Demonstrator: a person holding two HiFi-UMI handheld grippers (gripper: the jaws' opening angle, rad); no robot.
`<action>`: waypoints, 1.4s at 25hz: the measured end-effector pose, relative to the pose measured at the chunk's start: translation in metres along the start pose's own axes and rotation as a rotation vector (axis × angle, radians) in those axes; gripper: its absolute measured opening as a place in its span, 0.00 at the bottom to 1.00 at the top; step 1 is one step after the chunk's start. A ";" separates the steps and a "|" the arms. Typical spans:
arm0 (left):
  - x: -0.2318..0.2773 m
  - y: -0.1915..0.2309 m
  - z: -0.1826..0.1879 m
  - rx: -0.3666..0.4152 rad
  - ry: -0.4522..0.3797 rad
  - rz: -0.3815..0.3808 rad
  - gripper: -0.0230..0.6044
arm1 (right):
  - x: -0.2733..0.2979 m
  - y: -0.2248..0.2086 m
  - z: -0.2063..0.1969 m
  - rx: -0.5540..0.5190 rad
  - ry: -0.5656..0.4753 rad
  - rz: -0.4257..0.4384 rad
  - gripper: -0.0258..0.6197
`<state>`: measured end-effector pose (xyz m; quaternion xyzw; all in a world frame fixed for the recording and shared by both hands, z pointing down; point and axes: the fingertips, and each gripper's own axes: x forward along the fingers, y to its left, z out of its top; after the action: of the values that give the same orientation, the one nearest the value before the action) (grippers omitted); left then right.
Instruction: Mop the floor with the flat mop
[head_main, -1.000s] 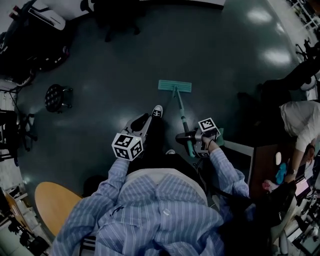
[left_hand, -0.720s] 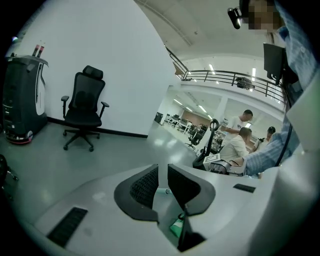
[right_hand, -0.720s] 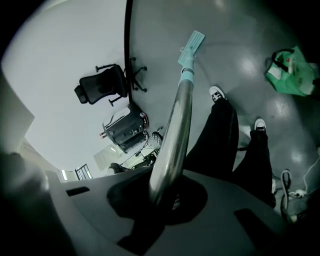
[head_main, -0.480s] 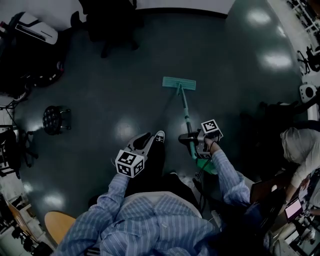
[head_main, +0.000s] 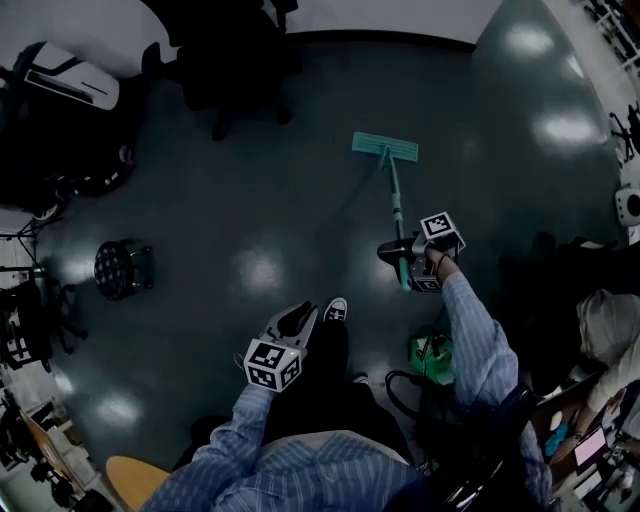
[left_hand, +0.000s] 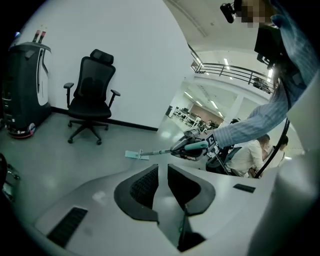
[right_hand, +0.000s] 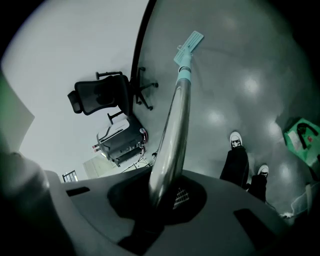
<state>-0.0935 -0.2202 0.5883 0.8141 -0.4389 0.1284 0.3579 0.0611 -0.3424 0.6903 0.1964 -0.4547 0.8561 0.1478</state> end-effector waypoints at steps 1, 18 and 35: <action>0.002 0.007 0.000 -0.012 -0.001 0.013 0.13 | 0.002 0.006 0.017 -0.004 -0.012 -0.003 0.11; 0.016 0.054 -0.060 -0.144 0.081 0.100 0.13 | -0.007 0.042 0.207 0.044 -0.160 -0.056 0.11; 0.011 0.067 -0.006 -0.098 -0.004 0.093 0.13 | 0.002 0.028 0.122 0.057 -0.133 -0.033 0.11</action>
<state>-0.1400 -0.2468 0.6301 0.7744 -0.4829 0.1217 0.3903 0.0717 -0.4590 0.7334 0.2646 -0.4357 0.8511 0.1255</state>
